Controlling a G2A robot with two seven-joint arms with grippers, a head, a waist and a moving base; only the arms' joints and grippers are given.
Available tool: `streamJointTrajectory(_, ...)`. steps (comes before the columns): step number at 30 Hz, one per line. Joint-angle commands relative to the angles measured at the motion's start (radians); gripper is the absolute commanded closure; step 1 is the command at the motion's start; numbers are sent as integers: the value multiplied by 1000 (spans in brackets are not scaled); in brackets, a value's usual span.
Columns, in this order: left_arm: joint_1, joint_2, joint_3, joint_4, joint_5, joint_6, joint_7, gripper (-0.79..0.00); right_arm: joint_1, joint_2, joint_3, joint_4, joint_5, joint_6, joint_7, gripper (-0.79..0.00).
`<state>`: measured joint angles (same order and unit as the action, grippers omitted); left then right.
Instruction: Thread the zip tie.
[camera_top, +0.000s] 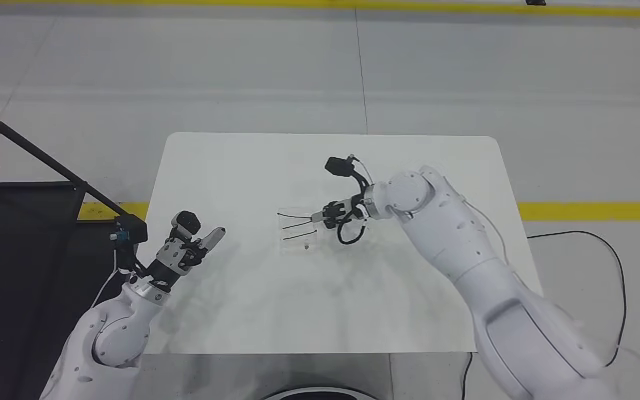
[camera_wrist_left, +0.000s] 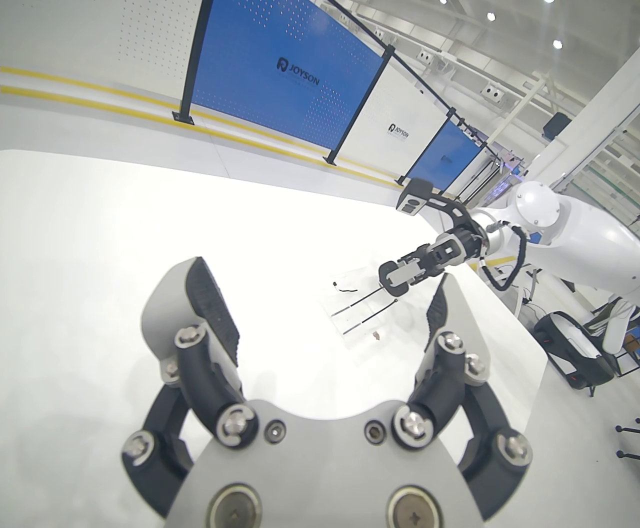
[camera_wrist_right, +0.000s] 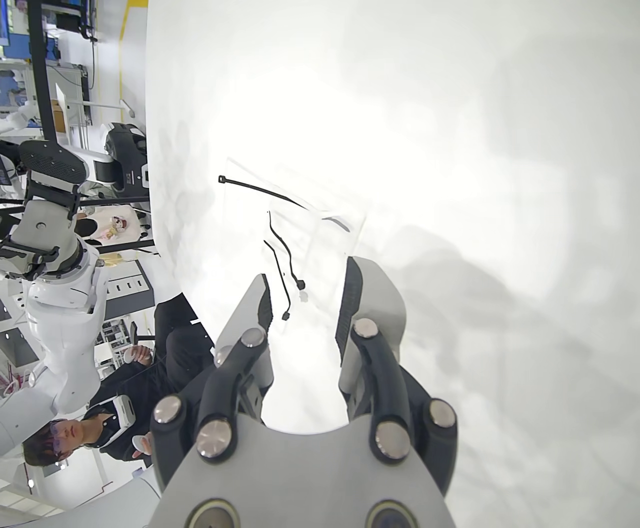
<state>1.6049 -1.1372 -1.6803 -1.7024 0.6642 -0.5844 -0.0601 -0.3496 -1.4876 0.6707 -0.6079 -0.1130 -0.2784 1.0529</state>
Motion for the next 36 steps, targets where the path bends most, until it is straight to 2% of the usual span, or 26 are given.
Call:
streamJointTrajectory(1,0,0,0,0,0,0,0,-785,4,-5,-3,11,2,-4,1,-317)
streamJointTrajectory(4,0,0,0,0,0,0,0,-785,11,-14,-7,28,3,-12,5,-302)
streamJointTrajectory(7,0,0,0,0,0,0,0,-785,17,-21,-10,44,6,-20,8,-246)
streamJointTrajectory(19,0,0,0,0,0,0,0,-785,30,-43,-12,89,8,-48,16,-219)
streamJointTrajectory(24,0,0,0,0,0,0,0,-785,34,-49,-10,103,9,-57,20,-132)
streamJointTrajectory(25,0,0,0,0,0,0,0,-785,35,-50,-10,105,8,-60,21,-77)
streamJointTrajectory(30,0,0,0,0,0,0,0,-785,38,-55,-8,115,6,-68,22,-65)
streamJointTrajectory(33,0,0,0,0,0,0,0,-785,40,-58,-6,120,5,-71,24,-3)
streamJointTrajectory(36,0,0,0,0,0,0,0,-785,42,-58,0,123,8,-79,24,0)
